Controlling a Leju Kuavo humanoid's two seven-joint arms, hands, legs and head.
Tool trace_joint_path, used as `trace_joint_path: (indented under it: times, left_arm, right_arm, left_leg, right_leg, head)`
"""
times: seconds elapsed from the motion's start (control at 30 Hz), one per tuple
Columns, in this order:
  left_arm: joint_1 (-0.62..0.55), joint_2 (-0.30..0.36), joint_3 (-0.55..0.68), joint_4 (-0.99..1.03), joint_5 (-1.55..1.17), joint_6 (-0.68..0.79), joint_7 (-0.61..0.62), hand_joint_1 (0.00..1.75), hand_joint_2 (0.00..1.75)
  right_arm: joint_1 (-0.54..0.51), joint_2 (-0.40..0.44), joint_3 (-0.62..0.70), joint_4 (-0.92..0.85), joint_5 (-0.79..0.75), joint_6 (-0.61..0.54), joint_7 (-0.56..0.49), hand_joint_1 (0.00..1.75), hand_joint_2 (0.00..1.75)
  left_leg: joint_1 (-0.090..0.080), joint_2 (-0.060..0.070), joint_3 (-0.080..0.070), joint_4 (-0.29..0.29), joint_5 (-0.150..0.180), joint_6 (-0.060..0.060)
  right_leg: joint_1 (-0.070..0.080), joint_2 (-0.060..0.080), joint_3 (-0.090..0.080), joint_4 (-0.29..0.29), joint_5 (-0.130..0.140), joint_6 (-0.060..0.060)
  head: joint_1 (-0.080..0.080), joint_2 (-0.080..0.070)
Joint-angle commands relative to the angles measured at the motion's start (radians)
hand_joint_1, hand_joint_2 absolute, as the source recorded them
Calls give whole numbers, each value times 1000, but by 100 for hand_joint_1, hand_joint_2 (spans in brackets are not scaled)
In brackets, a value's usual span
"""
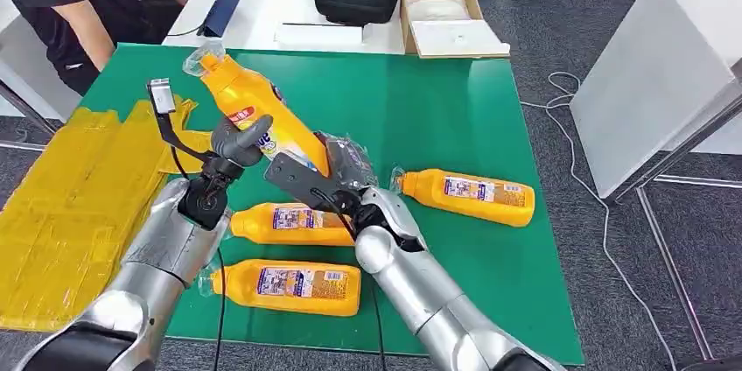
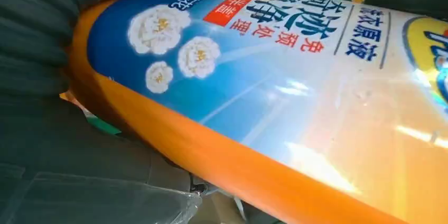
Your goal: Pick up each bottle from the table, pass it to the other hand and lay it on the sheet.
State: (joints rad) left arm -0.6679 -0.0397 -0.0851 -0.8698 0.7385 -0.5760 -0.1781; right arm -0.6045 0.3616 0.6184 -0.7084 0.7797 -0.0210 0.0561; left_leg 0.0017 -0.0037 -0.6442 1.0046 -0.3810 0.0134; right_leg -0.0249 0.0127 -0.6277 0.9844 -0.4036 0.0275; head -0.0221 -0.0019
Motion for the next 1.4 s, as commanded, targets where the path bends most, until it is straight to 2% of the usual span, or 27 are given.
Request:
trace_joint_path:
  times: [0.03,0.07,0.2,0.27,0.4,0.43,0.5,0.53,0.57,0.6,0.63,0.7,0.8,0.87,0.97,1.0,1.1,1.2,1.4]
  left_arm:
    - [-146,-11,-26,33,31,-8,2,175,175]
    - [-146,-10,-26,33,33,-6,3,175,175]
    - [-145,5,-16,36,49,1,5,175,175]
    - [-141,21,-11,53,66,-23,13,175,175]
    - [-141,25,-10,60,69,-30,12,175,175]
    - [-141,25,-10,60,69,-30,12,175,175]
    - [-141,25,-10,60,69,-30,12,175,175]
    - [-144,31,-7,83,73,-22,11,175,175]
    - [-141,43,5,105,84,-26,8,175,175]
    - [-135,63,22,136,92,-47,-8,175,175]
    - [-131,78,36,161,97,-70,-17,175,175]
    - [-122,107,64,203,87,-103,-47,175,175]
    - [-125,118,100,238,64,-129,-58,175,175]
    - [-125,116,121,240,51,-131,-66,175,175]
    - [-123,112,133,236,40,-131,-61,175,175]
    - [-124,109,137,235,34,-128,-53,175,175]
    - [-126,109,139,237,33,-127,-47,175,175]
    - [-128,111,140,237,33,-127,-46,175,175]
    - [-127,112,140,238,34,-128,-45,175,175]
  right_arm:
    - [75,-42,8,62,27,55,3,175,175]
    - [72,-43,8,64,27,56,2,171,175]
    - [48,-50,4,68,17,50,-22,175,175]
    - [43,-65,-9,45,5,35,-39,173,175]
    - [43,-68,-11,38,3,36,-40,173,175]
    - [43,-68,-11,38,3,36,-40,173,175]
    - [43,-68,-11,38,3,36,-40,171,175]
    - [55,-82,-23,-3,-12,21,-53,133,175]
    - [62,-103,-39,-50,-25,1,-63,10,175]
    - [79,-139,-63,-152,-43,-23,-83,0,175]
    - [94,-167,-101,-240,-89,-11,-110,0,0]
    - [140,-231,-190,-471,-156,-58,-210,0,0]
    - [194,-283,-308,-700,-240,-2,-265,0,0]
    - [213,-312,-367,-779,-296,25,-306,0,0]
    - [224,-322,-391,-806,-299,44,-304,0,0]
    - [227,-331,-390,-807,-300,54,-307,0,0]
    - [231,-342,-391,-791,-303,58,-308,0,0]
    - [232,-342,-390,-789,-303,59,-308,0,0]
    - [232,-340,-387,-786,-303,59,-309,0,0]
  left_leg:
    - [3,-8,3,1,-2,-1]
    - [3,-7,2,1,-1,-1]
    - [3,-6,1,1,-1,-1]
    - [3,-8,4,2,-2,-2]
    - [2,-4,1,0,0,-1]
    - [3,-7,5,2,-3,-2]
    - [3,-7,3,1,-2,-1]
    - [3,-7,3,1,-1,-1]
    - [2,-6,2,1,-1,-1]
    - [3,-6,4,1,-2,-1]
    - [2,-5,2,0,-1,-1]
    - [2,-5,3,0,-1,-1]
    - [0,-5,1,0,0,0]
    - [-1,-5,-1,1,-1,0]
    - [1,-8,4,3,-4,-1]
    - [0,-9,1,1,-1,-1]
    - [0,-9,4,3,-3,-1]
    - [0,-3,0,0,-1,0]
    - [0,-3,1,1,-2,-1]
  right_leg:
    - [4,-10,8,-1,-3,-3]
    - [3,-9,7,-1,-3,-2]
    - [3,-7,5,-1,-2,-2]
    - [4,-9,9,-1,-3,-3]
    - [3,-5,3,-1,-1,-2]
    - [4,-9,10,-1,-4,-4]
    - [4,-8,8,-1,-3,-3]
    - [3,-8,7,-1,-3,-3]
    - [3,-6,6,-1,-2,-2]
    - [3,-7,8,-1,-3,-3]
    - [2,-6,6,-1,-2,-2]
    - [2,-6,6,-2,-2,-2]
    - [1,-5,5,0,-1,-1]
    - [0,-6,3,1,-2,-1]
    - [2,-10,12,0,-4,-2]
    - [1,-10,8,0,-3,-1]
    - [2,-11,11,1,-4,-2]
    - [0,-5,5,-1,0,0]
    - [1,-5,6,0,-1,-1]
  head:
    - [0,0]
    - [0,0]
    - [0,0]
    - [0,0]
    - [0,0]
    - [0,0]
    - [0,0]
    - [0,0]
    - [0,0]
    - [1,0]
    - [0,0]
    - [0,0]
    - [1,0]
    - [0,0]
    - [1,0]
    - [1,0]
    - [0,0]
    - [0,0]
    - [0,0]
